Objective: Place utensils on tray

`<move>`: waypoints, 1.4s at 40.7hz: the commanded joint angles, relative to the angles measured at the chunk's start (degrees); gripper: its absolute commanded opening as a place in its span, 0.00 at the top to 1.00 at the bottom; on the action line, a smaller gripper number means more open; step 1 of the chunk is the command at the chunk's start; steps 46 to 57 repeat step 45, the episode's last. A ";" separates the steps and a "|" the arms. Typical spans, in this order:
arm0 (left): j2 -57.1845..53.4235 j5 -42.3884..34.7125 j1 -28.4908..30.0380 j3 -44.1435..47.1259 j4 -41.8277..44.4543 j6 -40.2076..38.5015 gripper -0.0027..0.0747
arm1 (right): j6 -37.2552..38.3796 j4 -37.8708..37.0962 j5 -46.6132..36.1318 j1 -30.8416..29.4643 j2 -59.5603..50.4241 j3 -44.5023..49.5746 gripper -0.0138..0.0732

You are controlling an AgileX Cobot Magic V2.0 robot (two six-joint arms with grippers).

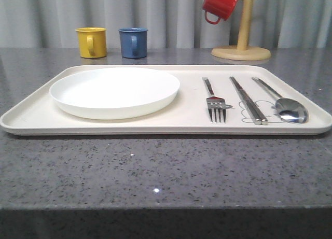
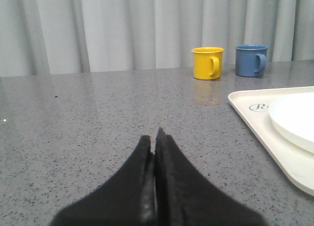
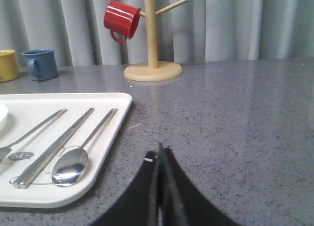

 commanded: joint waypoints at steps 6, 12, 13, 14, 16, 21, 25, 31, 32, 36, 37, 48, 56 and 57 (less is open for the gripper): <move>-1.39 -4.72 -0.45 -0.18 -0.52 -0.04 0.99 | 0.72 -2.04 -5.59 -1.63 -1.09 -0.01 0.98; -1.39 -4.72 -0.45 -0.18 -0.52 -0.04 0.99 | 0.67 -2.04 -5.59 -1.63 -1.09 -0.01 0.98; -1.39 -4.72 -0.45 -0.18 -0.52 -0.04 0.99 | 0.67 -2.04 -5.59 -1.63 -1.09 -0.01 0.98; -1.39 -4.72 -0.45 -0.18 -0.52 -0.04 0.99 | 0.67 -2.04 -5.52 -1.63 -1.09 -0.01 0.98; -1.39 -4.72 -0.45 -0.18 -0.52 -0.04 0.99 | 0.67 -2.04 -5.41 -1.63 -1.09 -0.01 0.98; -1.39 -4.72 -0.45 -0.18 -0.52 -0.04 0.99 | 0.67 -2.04 -5.35 -1.63 -1.03 -0.01 0.98; -1.39 -4.72 -0.45 -0.18 -0.52 -0.04 0.99 | 0.67 -2.04 -5.35 -1.63 -1.03 -0.01 0.98; -1.39 -4.72 -0.45 -0.18 -0.52 -0.04 0.99 | 0.67 -2.04 -5.35 -1.63 -1.03 -0.01 0.98; -1.39 -4.72 -0.45 -0.18 -0.52 -0.04 0.99 | 0.67 -2.04 -5.35 -1.63 -1.03 -0.01 0.98; -1.39 -4.72 -0.45 -0.18 -0.52 -0.04 0.99 | 0.67 -2.04 -5.35 -1.63 -1.03 -0.01 0.98; -1.39 -4.72 -0.45 -0.18 -0.52 -0.04 0.99 | 0.67 -2.04 -5.35 -1.63 -1.03 -0.01 0.98; -1.39 -4.72 -0.45 -0.18 -0.52 -0.04 0.99 | 0.67 -2.04 -5.35 -1.63 -1.03 -0.01 0.98; -1.39 -4.72 -0.45 -0.18 -0.52 -0.04 0.99 | 0.67 -2.04 -5.35 -1.63 -1.03 -0.01 0.98; -1.39 -4.72 -0.45 -0.18 -0.52 -0.04 0.99 | 0.67 -2.04 -5.35 -1.63 -1.03 -0.01 0.98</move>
